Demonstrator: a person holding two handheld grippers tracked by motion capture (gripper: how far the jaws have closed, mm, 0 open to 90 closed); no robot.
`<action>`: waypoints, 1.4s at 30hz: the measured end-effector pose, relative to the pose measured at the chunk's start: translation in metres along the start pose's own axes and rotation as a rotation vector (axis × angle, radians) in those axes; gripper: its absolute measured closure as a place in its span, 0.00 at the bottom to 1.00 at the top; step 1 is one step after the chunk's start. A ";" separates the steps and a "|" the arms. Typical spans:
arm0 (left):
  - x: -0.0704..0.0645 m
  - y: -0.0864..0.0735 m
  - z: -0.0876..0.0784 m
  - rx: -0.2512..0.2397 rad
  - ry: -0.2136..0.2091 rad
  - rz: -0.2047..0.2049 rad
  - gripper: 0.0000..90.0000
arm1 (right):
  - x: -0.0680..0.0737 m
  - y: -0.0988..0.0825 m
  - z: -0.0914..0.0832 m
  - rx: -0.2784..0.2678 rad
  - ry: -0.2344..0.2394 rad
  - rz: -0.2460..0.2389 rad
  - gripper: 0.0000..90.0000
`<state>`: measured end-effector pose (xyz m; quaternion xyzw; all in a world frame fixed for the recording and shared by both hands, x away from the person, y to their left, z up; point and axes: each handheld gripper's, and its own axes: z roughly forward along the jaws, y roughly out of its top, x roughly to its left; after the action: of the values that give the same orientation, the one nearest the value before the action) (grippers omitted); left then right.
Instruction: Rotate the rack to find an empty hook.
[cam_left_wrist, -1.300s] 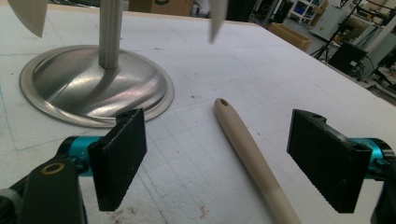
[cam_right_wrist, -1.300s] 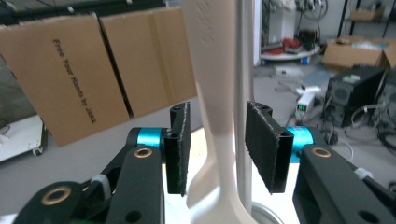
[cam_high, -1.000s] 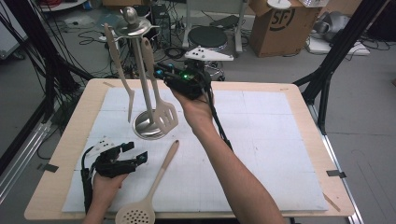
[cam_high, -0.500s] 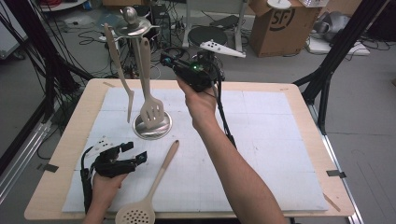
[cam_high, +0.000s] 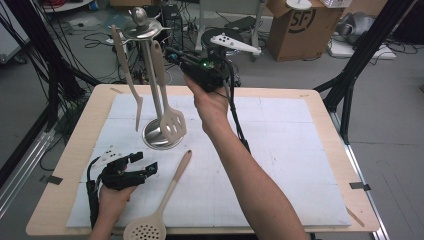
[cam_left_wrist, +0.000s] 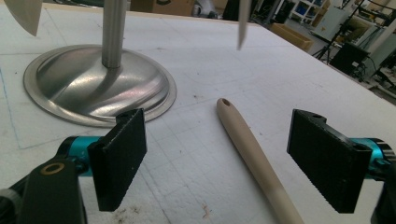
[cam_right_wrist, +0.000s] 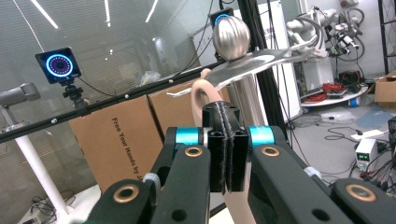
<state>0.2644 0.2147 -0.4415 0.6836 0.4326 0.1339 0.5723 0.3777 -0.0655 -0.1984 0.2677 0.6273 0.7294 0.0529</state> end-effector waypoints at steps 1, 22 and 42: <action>0.000 0.000 0.000 -0.001 0.002 -0.002 0.23 | 0.000 0.000 0.001 0.001 -0.001 0.003 1.00; 0.001 0.000 -0.001 0.000 -0.002 -0.005 0.23 | 0.011 0.006 0.011 0.012 0.000 -0.038 1.00; 0.001 0.000 -0.001 -0.005 0.000 -0.007 0.23 | 0.006 0.014 0.019 -0.001 -0.020 -0.011 1.00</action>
<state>0.2638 0.2161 -0.4415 0.6807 0.4347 0.1329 0.5745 0.3852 -0.0488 -0.1817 0.2716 0.6277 0.7268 0.0631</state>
